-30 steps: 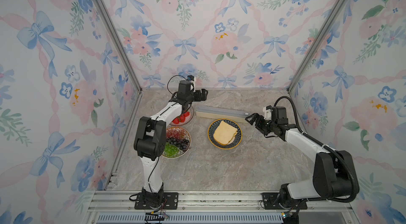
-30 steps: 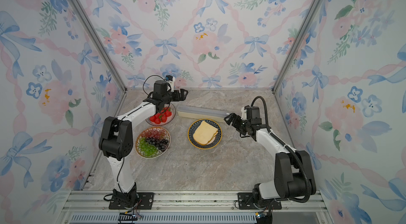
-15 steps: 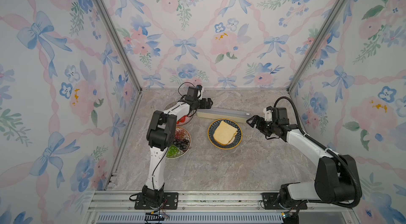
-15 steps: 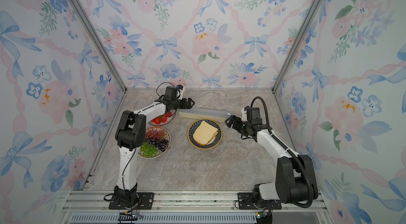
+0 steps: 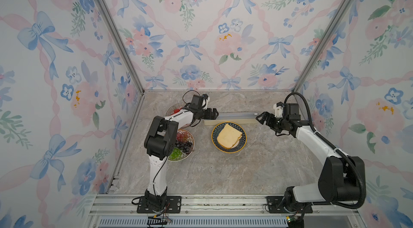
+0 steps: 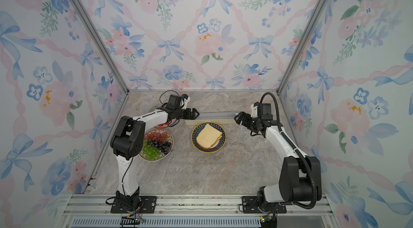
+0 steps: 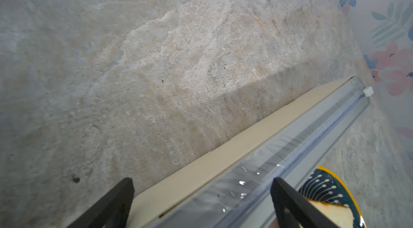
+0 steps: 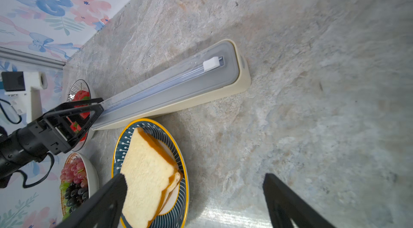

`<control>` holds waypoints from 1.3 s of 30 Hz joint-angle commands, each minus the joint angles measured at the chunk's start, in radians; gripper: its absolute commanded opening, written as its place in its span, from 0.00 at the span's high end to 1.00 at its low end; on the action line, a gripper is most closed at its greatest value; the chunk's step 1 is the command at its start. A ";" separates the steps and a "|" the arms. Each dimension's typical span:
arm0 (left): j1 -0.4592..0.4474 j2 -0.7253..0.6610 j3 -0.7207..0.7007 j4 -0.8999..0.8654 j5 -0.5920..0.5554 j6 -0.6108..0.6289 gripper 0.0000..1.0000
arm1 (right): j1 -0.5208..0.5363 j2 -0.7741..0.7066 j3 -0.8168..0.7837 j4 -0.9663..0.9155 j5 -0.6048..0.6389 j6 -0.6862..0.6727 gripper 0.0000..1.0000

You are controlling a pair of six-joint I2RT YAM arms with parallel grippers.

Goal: Wrap the plate with plastic wrap
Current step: Adjust the plastic wrap cutting box at the center of the board, then pull the plastic wrap from the plastic wrap cutting box.

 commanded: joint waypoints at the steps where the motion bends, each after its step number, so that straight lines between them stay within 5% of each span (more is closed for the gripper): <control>1: -0.003 -0.089 -0.026 -0.013 -0.053 0.026 0.02 | -0.011 0.035 0.058 -0.059 -0.011 -0.059 0.03; 10: 0.003 -0.211 -0.027 -0.115 -0.112 0.030 0.07 | 0.002 0.078 0.110 -0.101 0.020 -0.094 0.03; 19: -0.014 -0.124 0.029 -0.152 -0.021 -0.033 0.19 | 0.005 0.194 0.216 -0.133 0.039 -0.141 0.03; 39: -0.051 0.007 0.083 -0.155 0.023 -0.048 0.21 | -0.036 0.581 0.543 -0.174 -0.082 -0.183 0.03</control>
